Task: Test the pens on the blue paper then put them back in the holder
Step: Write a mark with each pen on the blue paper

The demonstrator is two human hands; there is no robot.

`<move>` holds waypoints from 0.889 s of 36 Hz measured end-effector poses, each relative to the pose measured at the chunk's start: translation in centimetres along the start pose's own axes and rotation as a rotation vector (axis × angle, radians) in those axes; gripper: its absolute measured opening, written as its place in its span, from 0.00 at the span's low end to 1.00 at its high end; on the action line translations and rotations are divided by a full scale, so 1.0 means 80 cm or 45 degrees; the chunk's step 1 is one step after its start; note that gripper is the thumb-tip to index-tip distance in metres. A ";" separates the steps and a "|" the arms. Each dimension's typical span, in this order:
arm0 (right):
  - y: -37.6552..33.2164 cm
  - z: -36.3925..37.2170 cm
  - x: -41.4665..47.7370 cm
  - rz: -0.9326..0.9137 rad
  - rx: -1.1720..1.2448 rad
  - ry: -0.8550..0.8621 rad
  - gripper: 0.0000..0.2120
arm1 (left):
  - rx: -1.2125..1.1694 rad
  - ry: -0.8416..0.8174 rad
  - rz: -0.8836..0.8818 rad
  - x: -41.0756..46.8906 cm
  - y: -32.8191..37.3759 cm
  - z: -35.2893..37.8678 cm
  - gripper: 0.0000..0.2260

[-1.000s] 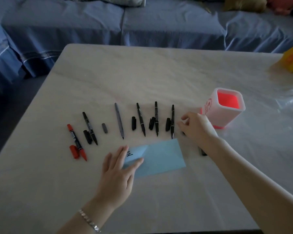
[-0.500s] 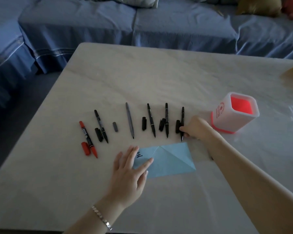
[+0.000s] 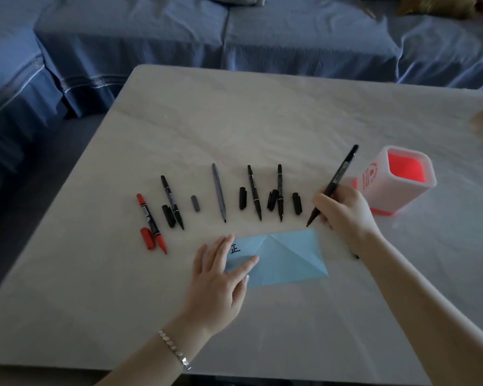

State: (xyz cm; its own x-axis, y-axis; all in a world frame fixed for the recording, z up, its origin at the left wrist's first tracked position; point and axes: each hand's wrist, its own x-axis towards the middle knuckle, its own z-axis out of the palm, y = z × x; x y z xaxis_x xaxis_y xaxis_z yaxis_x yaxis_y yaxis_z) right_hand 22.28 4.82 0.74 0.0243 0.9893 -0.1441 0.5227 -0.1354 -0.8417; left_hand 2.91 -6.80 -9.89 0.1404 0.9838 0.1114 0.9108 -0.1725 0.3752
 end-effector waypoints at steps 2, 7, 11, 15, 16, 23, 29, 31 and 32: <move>-0.001 0.008 -0.014 -0.090 0.105 0.062 0.04 | 0.014 0.004 0.009 0.000 0.001 -0.001 0.16; 0.010 0.040 -0.032 -0.208 0.478 0.024 0.14 | 0.041 0.042 0.019 0.000 0.000 0.001 0.16; 0.014 0.073 -0.034 -0.181 0.544 -0.141 0.08 | 0.032 0.085 0.026 -0.001 0.001 0.002 0.15; 0.018 0.106 -0.035 -0.097 0.553 -0.192 0.08 | 0.023 0.115 0.018 -0.001 0.000 0.006 0.15; 0.019 0.114 -0.036 -0.075 0.558 -0.168 0.08 | 0.023 0.111 0.018 -0.001 0.000 0.006 0.16; 0.040 0.141 -0.042 0.008 0.401 0.266 0.17 | -0.004 0.060 -0.019 0.000 0.001 0.006 0.17; 0.048 0.139 -0.038 -0.034 0.290 0.318 0.19 | -0.024 0.049 -0.013 0.001 -0.001 0.005 0.16; 0.049 0.138 -0.036 -0.046 0.289 0.333 0.19 | -0.017 0.054 -0.009 0.001 -0.002 0.006 0.16; 0.049 0.139 -0.036 -0.051 0.290 0.326 0.19 | -0.012 0.055 -0.008 0.001 -0.002 0.006 0.16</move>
State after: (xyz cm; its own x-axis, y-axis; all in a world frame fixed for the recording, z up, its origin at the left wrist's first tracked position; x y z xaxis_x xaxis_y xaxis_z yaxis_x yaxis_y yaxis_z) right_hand 14.82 0.87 -7.95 0.2360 0.9718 0.0023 0.3243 -0.0765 -0.9429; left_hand 2.95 -6.65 -10.39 0.1178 0.9818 0.1488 0.9079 -0.1672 0.3845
